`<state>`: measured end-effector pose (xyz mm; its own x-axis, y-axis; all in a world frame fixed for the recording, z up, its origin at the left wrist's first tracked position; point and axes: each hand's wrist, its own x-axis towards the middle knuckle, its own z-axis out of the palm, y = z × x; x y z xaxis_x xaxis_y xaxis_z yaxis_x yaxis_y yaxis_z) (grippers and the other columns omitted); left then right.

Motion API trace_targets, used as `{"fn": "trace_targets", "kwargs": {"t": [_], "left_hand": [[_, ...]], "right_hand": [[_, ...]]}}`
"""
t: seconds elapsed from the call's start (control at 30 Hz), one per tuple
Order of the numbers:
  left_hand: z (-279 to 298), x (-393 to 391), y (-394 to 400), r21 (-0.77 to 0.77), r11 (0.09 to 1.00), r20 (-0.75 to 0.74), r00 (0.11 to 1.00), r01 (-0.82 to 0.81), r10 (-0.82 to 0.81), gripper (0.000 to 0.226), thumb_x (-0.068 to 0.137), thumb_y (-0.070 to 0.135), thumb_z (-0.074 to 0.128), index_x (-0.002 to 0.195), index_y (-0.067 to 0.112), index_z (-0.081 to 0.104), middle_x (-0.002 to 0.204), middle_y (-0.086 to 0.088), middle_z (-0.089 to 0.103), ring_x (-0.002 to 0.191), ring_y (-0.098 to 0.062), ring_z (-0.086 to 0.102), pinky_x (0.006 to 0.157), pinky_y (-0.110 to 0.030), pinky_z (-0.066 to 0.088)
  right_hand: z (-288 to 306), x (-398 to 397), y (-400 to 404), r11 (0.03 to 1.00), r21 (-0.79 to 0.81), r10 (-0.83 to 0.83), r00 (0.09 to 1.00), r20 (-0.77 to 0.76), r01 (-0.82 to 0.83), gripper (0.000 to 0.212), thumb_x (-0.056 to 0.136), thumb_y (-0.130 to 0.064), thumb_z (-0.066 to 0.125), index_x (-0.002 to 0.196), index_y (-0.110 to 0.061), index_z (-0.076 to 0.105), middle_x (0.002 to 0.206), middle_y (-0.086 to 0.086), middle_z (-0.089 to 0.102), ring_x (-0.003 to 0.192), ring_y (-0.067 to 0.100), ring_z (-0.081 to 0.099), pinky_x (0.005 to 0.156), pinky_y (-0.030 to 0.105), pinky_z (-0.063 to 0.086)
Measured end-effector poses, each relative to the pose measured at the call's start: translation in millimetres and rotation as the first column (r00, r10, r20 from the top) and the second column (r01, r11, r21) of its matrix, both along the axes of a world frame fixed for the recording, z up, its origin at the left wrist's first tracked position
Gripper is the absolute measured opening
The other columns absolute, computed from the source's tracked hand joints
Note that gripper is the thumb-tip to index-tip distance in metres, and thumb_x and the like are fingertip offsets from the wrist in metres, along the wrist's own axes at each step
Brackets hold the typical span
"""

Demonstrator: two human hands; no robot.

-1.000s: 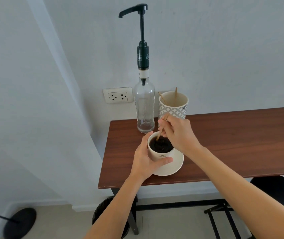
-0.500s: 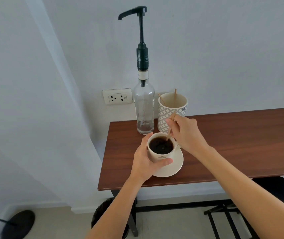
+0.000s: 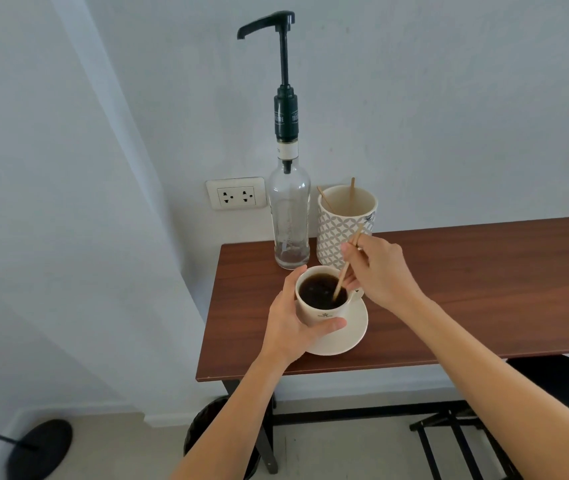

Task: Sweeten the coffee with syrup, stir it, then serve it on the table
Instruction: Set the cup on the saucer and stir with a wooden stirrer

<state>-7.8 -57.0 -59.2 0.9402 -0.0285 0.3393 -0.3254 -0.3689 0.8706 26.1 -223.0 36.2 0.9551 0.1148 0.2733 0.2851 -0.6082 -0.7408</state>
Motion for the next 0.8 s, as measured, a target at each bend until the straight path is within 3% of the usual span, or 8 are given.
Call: {"fn": "trace_targets", "kwargs": {"t": [0.1, 0.27, 0.4, 0.57, 0.73, 0.8], "left_hand": [[-0.9, 0.6, 1.0, -0.008, 1.0, -0.002, 1.0, 0.009, -0.009, 0.09, 0.064, 0.033, 0.094, 0.128, 0.061, 0.038, 0.132, 0.016, 0.061, 0.124, -0.003, 0.057, 0.102, -0.017, 0.045], [-1.5, 0.8, -0.2, 0.011, 1.0, -0.013, 1.0, 0.003, -0.003, 0.089, 0.063, 0.038, 0.094, 0.13, 0.056, 0.038, 0.133, 0.019, 0.059, 0.126, 0.001, 0.053, 0.103, -0.013, 0.042], [-2.4, 1.5, 0.7, 0.013, 1.0, -0.02, 1.0, 0.004, -0.004, 0.089, 0.063, 0.04, 0.093, 0.132, 0.052, 0.038, 0.132, 0.018, 0.06, 0.125, -0.002, 0.056, 0.103, -0.021, 0.046], [-2.3, 0.4, 0.1, 0.018, 1.0, -0.021, 1.0, -0.005, 0.006, 0.09, 0.063, 0.042, 0.093, 0.13, 0.057, 0.036, 0.133, 0.018, 0.06, 0.126, 0.0, 0.054, 0.104, -0.019, 0.045], [-2.7, 2.1, 0.6, 0.021, 1.0, -0.014, 1.0, -0.006, 0.006, 0.09, 0.062, 0.042, 0.093, 0.131, 0.057, 0.036, 0.134, 0.016, 0.06, 0.126, -0.003, 0.056, 0.105, -0.025, 0.046], [-3.3, 1.8, 0.7, 0.014, 1.0, -0.021, 1.0, 0.001, -0.001, 0.091, 0.062, 0.044, 0.092, 0.134, 0.051, 0.037, 0.133, 0.017, 0.06, 0.126, -0.004, 0.056, 0.105, -0.028, 0.047]], "right_hand": [[-3.4, -3.3, 15.0, 0.991, 0.132, 0.042, 0.996, -0.076, -0.031, 0.023, 0.102, -0.021, 0.052, 0.09, -0.004, 0.061, 0.069, 0.009, 0.073, 0.056, 0.01, 0.073, 0.058, 0.024, 0.063], [-0.8, 4.7, 2.3, 0.999, -0.015, -0.048, 0.996, 0.069, 0.049, 0.026, 0.103, -0.025, 0.05, 0.089, -0.007, 0.061, 0.066, 0.007, 0.073, 0.056, 0.013, 0.072, 0.061, 0.032, 0.063], [-2.1, -0.8, 3.8, 0.99, 0.144, 0.03, 0.994, -0.11, -0.014, 0.024, 0.103, -0.021, 0.052, 0.089, -0.004, 0.062, 0.069, 0.012, 0.073, 0.055, 0.013, 0.074, 0.055, 0.021, 0.061], [-6.1, 3.7, 3.8, 0.996, 0.079, -0.047, 0.999, 0.005, 0.047, 0.027, 0.103, -0.022, 0.051, 0.09, -0.001, 0.062, 0.067, 0.008, 0.074, 0.055, 0.011, 0.073, 0.062, 0.028, 0.064], [-3.7, 0.4, 3.7, 0.987, 0.158, 0.011, 0.995, -0.102, 0.005, 0.025, 0.103, -0.021, 0.052, 0.09, -0.002, 0.062, 0.068, 0.01, 0.073, 0.057, 0.017, 0.075, 0.062, 0.032, 0.065], [-8.7, -0.5, 11.6, 0.983, 0.183, 0.018, 0.997, -0.078, -0.003, 0.024, 0.103, -0.02, 0.052, 0.089, -0.003, 0.062, 0.07, 0.012, 0.075, 0.059, 0.015, 0.075, 0.063, 0.032, 0.065]]}}
